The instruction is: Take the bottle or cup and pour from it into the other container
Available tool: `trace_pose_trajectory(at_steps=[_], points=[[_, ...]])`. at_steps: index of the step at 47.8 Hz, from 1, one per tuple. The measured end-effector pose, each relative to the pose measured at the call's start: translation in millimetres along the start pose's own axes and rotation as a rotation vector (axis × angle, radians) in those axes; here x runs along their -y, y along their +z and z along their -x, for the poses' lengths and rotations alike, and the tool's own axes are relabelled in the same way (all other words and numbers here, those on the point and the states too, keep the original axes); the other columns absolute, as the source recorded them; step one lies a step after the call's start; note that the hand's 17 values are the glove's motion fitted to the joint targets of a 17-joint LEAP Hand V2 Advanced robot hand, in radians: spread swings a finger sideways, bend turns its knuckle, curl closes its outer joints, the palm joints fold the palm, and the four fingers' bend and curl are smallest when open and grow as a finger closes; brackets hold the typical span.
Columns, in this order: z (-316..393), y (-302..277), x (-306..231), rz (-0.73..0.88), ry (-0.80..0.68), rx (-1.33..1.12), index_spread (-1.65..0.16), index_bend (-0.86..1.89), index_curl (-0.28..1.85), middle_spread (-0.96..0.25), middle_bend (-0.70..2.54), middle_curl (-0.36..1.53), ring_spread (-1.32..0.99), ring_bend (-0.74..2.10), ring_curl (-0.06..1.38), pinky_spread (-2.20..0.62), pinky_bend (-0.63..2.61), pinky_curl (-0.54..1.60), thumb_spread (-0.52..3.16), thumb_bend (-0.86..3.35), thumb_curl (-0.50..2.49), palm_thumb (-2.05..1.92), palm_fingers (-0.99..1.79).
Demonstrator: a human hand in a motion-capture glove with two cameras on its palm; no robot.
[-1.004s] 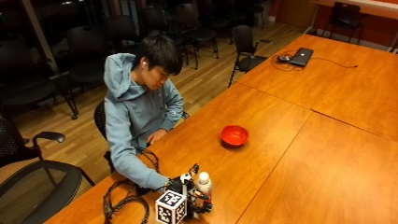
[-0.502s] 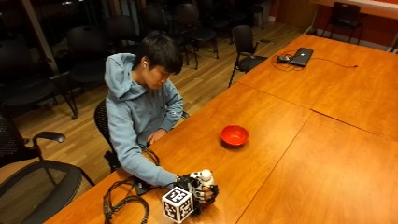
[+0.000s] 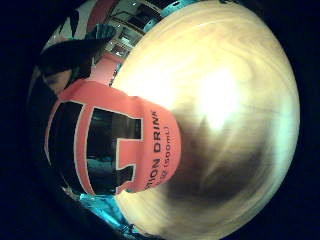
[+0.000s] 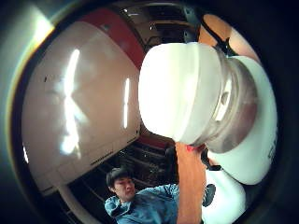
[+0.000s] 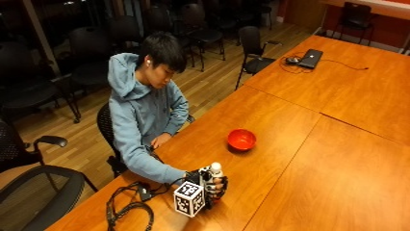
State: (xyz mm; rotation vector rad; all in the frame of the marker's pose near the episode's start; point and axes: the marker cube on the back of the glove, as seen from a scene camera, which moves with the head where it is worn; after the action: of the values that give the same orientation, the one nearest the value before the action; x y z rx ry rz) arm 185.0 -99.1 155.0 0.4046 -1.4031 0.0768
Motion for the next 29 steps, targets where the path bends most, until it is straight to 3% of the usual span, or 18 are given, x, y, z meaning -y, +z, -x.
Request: trace_pose_trajectory(at_steps=[29], points=[[84,38,4,0.085,-0.057,-0.106,-0.16,0.12,0.32,-0.03,0.26,0.46,-0.12,0.44,0.39,-0.03,0.37,0.28,0.38,-0.03,0.66,1.10,0.99]])
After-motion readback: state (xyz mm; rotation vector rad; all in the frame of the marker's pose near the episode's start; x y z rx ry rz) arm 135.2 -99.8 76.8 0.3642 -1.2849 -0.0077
